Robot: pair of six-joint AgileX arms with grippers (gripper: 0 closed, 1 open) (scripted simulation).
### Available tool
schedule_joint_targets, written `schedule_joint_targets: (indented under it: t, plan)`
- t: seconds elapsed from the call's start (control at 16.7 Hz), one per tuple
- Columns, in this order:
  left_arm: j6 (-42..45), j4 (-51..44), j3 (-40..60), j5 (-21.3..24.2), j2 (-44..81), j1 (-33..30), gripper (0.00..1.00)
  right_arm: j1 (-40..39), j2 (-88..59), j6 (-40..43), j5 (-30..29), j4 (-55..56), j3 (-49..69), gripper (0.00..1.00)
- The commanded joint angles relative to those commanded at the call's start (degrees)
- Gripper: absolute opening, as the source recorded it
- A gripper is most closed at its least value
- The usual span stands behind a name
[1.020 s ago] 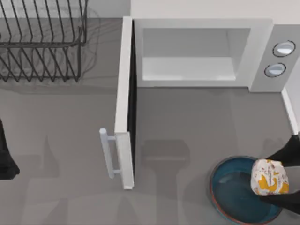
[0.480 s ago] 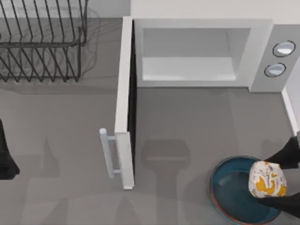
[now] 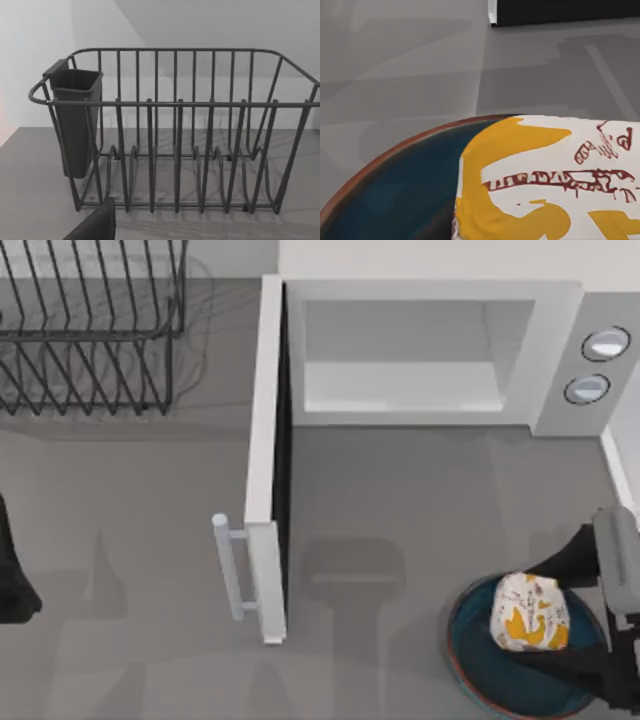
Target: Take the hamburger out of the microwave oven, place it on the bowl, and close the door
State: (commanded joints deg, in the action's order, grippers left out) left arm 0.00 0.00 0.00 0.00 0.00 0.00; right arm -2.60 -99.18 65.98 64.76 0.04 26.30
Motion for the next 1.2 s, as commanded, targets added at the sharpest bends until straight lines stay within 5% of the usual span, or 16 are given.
schedule_joint_targets:
  t: [0.42,1.2]
  plan:
    - [0.0,0.0,0.0,0.0,0.0,0.0,1.00,-1.3,-0.9,-3.1,-0.5,3.2,-1.6,0.00]
    - [0.0,0.0,0.0,0.0,0.0,0.0,1.00,-1.3,-0.9,-3.1,-0.5,3.2,-1.6,0.98]
